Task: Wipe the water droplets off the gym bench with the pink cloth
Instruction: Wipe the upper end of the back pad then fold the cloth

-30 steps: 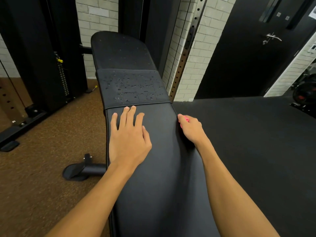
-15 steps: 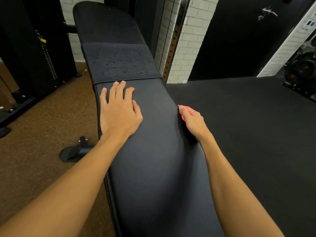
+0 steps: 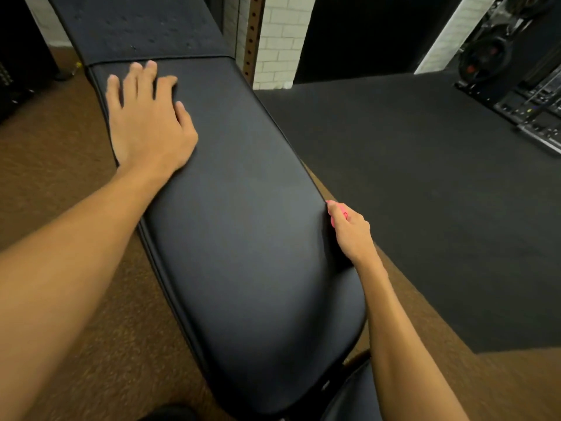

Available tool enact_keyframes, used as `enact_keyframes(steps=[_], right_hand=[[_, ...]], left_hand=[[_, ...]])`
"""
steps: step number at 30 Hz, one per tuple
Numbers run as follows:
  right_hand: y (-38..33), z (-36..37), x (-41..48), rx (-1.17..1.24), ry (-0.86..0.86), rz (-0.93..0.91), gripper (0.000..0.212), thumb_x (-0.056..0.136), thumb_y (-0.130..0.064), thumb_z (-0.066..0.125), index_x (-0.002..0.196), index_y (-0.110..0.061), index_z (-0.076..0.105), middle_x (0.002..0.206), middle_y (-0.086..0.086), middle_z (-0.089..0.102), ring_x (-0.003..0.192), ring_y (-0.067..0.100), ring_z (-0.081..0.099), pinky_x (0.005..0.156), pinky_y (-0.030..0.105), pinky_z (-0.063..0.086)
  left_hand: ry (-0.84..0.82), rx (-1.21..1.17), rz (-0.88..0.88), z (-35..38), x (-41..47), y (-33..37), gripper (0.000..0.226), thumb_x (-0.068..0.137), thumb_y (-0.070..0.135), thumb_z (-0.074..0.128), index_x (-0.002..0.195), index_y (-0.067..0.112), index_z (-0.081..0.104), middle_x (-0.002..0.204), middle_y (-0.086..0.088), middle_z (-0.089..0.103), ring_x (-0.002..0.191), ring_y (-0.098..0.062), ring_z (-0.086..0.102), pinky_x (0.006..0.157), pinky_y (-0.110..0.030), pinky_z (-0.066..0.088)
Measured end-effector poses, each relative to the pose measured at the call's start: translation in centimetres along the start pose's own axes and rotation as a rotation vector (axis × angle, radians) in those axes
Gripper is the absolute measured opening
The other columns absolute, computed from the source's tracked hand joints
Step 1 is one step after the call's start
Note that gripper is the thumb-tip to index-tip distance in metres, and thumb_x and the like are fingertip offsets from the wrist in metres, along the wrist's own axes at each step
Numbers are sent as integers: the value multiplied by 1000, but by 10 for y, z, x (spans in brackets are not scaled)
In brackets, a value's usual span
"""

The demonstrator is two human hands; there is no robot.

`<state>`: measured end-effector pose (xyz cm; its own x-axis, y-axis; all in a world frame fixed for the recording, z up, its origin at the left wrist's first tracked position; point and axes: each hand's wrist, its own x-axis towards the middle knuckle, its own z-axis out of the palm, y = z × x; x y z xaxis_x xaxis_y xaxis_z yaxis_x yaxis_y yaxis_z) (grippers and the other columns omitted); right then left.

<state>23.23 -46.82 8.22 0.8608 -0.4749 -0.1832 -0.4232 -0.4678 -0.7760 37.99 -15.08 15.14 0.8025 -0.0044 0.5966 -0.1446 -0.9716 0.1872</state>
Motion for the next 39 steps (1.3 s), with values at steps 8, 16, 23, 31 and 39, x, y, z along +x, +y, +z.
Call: enact_keyframes(steps=[8,16,23,31,39], right_hand=[[4,-3,0,-49,21,41,49,110,-49,40,73,-17,44,81,6,63,89,27,58,83,42,42],[-71,24,52,2,-73,-102,50,110,-47,41,90,-7,63,89,0,66,93,24,59,85,40,44],[-144,57,93,17,-105,-340,41,111,-44,47,143,-27,64,135,-1,66,126,17,52,103,33,41],[-221,81,139,-1,-218,-331,47,109,-42,43,85,-7,63,97,12,69,104,34,62,105,49,48],[-226,90,144,175,-192,-432,42,107,-44,59,143,-24,68,121,-7,71,111,15,67,106,36,52]], left_hand=[[8,-9,-6,0,-1,2,51,105,34,38,150,13,49,169,-13,35,159,-33,26,131,-56,12],[25,-5,-25,-1,0,6,49,104,32,44,150,14,51,167,-12,40,158,-31,30,131,-54,15],[29,-7,-43,-4,-1,9,47,103,30,51,148,16,56,164,-10,45,157,-27,33,130,-52,19],[23,-2,-70,-5,7,8,47,100,31,57,145,18,59,162,-6,48,155,-24,35,129,-51,21],[-11,17,-88,-7,9,8,50,99,37,49,146,22,58,162,-3,46,156,-21,33,128,-50,22]])
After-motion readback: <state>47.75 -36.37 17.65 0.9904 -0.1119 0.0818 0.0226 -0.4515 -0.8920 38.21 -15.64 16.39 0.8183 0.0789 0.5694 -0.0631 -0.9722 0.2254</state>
